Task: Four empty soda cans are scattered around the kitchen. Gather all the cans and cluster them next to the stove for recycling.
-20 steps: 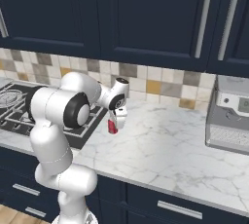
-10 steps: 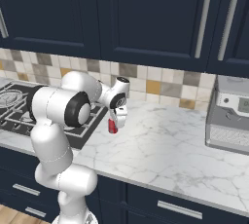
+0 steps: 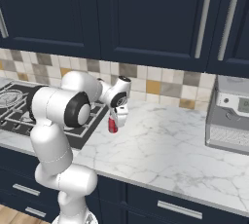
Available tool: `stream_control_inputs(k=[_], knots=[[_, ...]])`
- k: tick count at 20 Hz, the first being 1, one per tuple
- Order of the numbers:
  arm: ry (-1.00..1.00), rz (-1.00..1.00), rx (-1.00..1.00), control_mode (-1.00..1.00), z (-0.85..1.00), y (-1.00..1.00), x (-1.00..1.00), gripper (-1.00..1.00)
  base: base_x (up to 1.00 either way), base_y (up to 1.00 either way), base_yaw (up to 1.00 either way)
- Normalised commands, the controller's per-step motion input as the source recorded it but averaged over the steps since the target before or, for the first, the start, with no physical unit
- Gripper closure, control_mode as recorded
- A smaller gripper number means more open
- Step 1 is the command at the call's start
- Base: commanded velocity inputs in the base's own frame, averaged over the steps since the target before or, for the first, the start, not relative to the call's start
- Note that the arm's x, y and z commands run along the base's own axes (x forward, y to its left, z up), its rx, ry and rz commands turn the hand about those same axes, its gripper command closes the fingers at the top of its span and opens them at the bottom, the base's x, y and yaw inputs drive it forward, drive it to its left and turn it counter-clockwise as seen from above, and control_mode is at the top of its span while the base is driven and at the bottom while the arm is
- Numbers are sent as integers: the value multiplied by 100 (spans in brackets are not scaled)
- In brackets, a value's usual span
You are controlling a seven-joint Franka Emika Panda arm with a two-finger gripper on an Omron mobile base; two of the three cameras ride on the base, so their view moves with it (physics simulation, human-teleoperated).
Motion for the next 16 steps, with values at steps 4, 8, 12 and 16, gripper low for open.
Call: stream_control_inputs(k=[4, 8, 12, 16], knots=[[0, 0, 7, -100, -1, 0, -11, -100, 0, 0, 0], [0, 0, 1, -100, -4, 1, -17, -100, 0, 0, 0], [0, 0, 0, -100, -1, 3, -11, -100, 0, 0, 0], [0, 0, 0, -100, 0, 3, -5, -100, 0, 0, 0]])
